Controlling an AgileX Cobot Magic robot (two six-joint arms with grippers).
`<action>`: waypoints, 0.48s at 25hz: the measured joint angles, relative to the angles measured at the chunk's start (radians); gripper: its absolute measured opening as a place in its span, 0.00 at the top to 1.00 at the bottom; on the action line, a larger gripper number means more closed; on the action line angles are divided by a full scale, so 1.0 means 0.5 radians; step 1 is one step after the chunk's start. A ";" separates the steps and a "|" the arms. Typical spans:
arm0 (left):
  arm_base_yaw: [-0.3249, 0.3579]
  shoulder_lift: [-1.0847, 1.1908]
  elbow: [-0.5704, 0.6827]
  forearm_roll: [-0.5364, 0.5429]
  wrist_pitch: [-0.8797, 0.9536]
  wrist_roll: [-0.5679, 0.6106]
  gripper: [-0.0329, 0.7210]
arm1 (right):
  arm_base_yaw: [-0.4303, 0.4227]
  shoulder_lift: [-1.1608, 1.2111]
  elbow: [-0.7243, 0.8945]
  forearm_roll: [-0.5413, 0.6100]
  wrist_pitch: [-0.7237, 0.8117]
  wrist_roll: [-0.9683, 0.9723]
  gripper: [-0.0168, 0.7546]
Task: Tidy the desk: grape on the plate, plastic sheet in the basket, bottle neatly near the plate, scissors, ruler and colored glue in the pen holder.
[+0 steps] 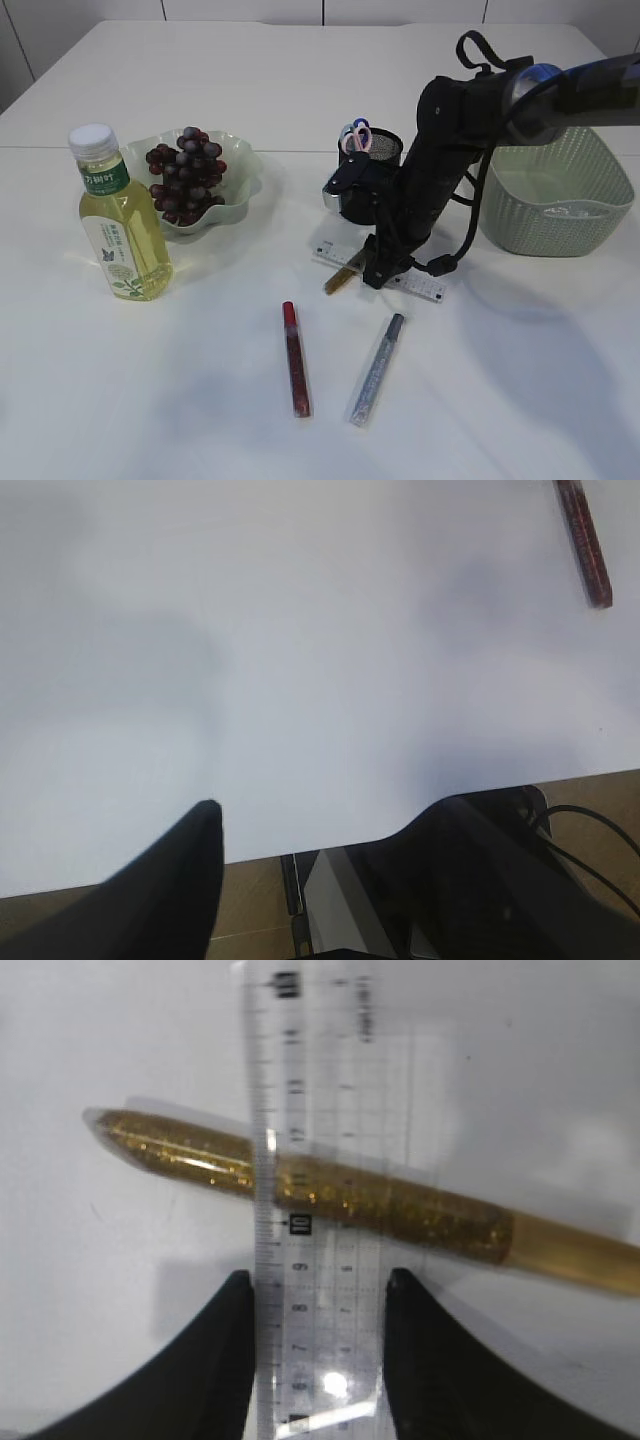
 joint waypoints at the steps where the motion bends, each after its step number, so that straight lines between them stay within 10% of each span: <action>1: 0.000 0.000 0.000 -0.008 0.000 0.000 0.32 | 0.000 0.000 0.000 0.000 0.000 0.000 0.55; 12: 0.000 0.000 0.000 -0.045 0.000 0.000 0.32 | 0.000 0.000 0.000 0.003 0.000 0.000 0.61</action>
